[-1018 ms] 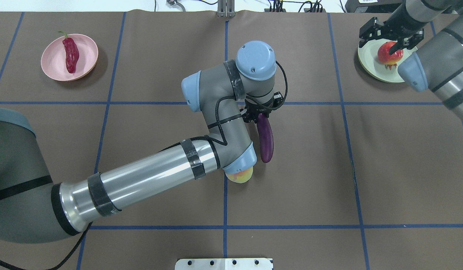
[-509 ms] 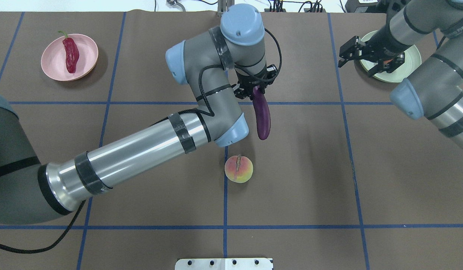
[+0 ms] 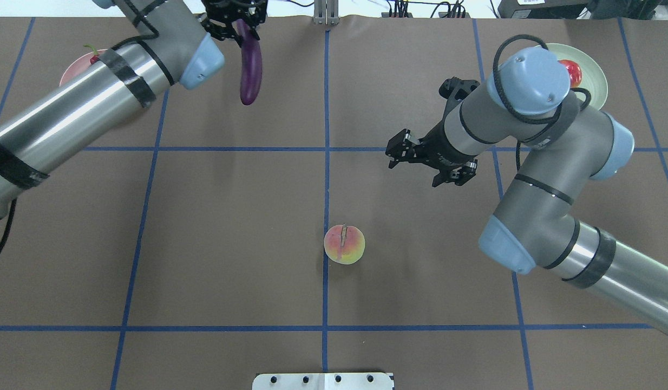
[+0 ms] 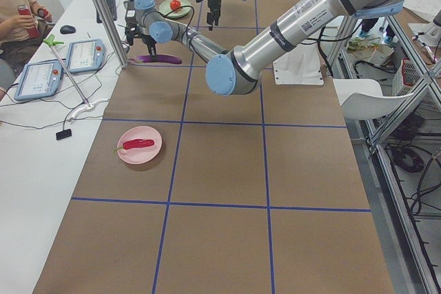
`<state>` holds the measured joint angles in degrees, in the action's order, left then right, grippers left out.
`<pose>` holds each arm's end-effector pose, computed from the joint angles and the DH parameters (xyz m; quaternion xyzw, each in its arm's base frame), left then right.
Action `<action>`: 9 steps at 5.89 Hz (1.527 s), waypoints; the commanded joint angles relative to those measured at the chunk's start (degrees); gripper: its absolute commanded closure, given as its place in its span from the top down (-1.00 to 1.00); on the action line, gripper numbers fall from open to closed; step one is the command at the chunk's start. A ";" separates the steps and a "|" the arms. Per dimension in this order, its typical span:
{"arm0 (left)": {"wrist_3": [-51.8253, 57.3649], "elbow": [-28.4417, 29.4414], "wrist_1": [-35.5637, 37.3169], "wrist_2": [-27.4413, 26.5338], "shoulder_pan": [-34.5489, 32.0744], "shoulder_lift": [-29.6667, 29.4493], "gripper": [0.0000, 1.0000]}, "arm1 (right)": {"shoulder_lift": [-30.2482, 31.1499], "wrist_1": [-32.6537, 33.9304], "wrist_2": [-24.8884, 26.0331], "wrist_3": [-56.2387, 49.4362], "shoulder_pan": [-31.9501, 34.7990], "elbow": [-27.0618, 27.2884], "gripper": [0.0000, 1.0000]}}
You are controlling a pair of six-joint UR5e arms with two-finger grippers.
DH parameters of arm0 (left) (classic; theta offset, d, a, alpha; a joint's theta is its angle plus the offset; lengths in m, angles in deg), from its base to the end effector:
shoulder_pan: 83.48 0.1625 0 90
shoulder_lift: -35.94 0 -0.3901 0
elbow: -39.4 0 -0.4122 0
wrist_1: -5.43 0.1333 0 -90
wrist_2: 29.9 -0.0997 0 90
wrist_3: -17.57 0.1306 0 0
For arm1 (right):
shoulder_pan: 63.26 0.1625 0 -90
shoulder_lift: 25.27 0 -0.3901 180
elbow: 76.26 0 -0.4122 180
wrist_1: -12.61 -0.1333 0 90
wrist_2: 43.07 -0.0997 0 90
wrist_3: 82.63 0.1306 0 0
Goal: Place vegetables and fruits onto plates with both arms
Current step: 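Lift eggplant to pink plate with left gripper while right reaches to peach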
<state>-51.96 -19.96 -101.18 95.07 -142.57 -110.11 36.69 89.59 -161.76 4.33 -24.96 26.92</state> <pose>0.3822 -0.7521 0.2163 0.0033 0.4423 -0.1928 0.8759 -0.4622 -0.4550 0.2212 -0.0504 -0.4911 0.1535 0.8560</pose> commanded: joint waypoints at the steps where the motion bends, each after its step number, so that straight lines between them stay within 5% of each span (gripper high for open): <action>1: 10.15 9.79 -0.61 -0.08 -7.59 3.49 -1.00 | -2.89 -0.07 5.98 5.23 -6.97 0.19 1.00; 3: 17.76 21.68 -5.85 -0.43 -12.01 3.49 -1.00 | -3.69 -0.25 6.09 5.15 -9.28 -0.69 1.00; 6: 15.49 24.37 -9.22 -0.43 -10.18 3.58 -0.97 | -8.78 -1.64 7.76 4.80 -11.56 -9.28 1.00; 7: 15.48 24.46 -10.10 -0.44 -9.30 3.75 0.98 | -8.79 -2.18 8.29 4.80 -11.83 -9.92 1.00; 9: 15.31 24.37 -10.46 -0.52 -8.94 3.84 1.00 | -9.41 -0.70 7.59 4.36 -11.75 -9.92 1.00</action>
<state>-36.56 4.42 -111.40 94.57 -151.66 -106.31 27.38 88.31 -153.98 8.90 -36.67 17.09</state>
